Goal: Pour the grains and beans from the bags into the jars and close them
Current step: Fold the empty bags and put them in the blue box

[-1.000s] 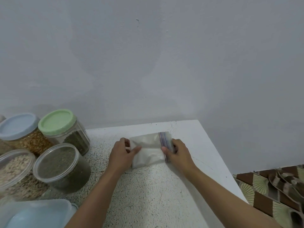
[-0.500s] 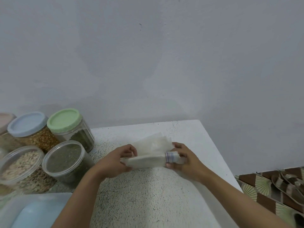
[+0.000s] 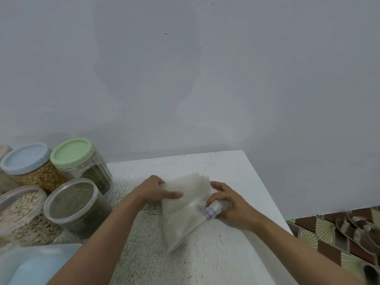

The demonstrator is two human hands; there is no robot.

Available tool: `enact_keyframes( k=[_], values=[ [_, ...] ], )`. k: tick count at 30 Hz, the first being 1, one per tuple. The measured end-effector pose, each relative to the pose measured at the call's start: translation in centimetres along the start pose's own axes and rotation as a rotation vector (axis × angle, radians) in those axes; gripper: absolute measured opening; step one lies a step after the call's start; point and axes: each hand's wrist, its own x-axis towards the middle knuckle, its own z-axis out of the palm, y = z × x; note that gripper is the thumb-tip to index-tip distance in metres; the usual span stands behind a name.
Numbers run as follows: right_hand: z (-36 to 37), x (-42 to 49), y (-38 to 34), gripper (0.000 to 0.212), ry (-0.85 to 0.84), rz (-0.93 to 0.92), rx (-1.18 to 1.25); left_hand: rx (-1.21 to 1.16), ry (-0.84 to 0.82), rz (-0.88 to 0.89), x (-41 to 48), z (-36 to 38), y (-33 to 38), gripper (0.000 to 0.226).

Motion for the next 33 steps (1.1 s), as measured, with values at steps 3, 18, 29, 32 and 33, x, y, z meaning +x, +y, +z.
enact_keyframes(
  k=[3,18,29,32,33],
  values=[
    [0.3,0.1,-0.5,0.021,0.065,0.038,0.182,-0.153,-0.091,0.024,-1.0,-0.2,0.5,0.04],
    [0.3,2.1,-2.6,0.017,0.085,0.174,0.24,-0.643,-0.231,0.21,-3.1,0.7,-0.5,0.02],
    [2.1,4.7,-4.0,0.04,0.13,0.335,-0.393,-0.229,0.256,0.062,-2.6,2.3,-3.6,0.029],
    [2.7,5.1,-4.5,0.038,0.132,0.319,-0.603,-0.09,0.4,0.083,-1.9,2.6,-4.3,0.021],
    [2.8,5.1,-4.3,0.039,0.149,0.312,-0.62,-0.078,0.438,0.103,-1.8,2.7,-4.3,0.022]
  ],
)
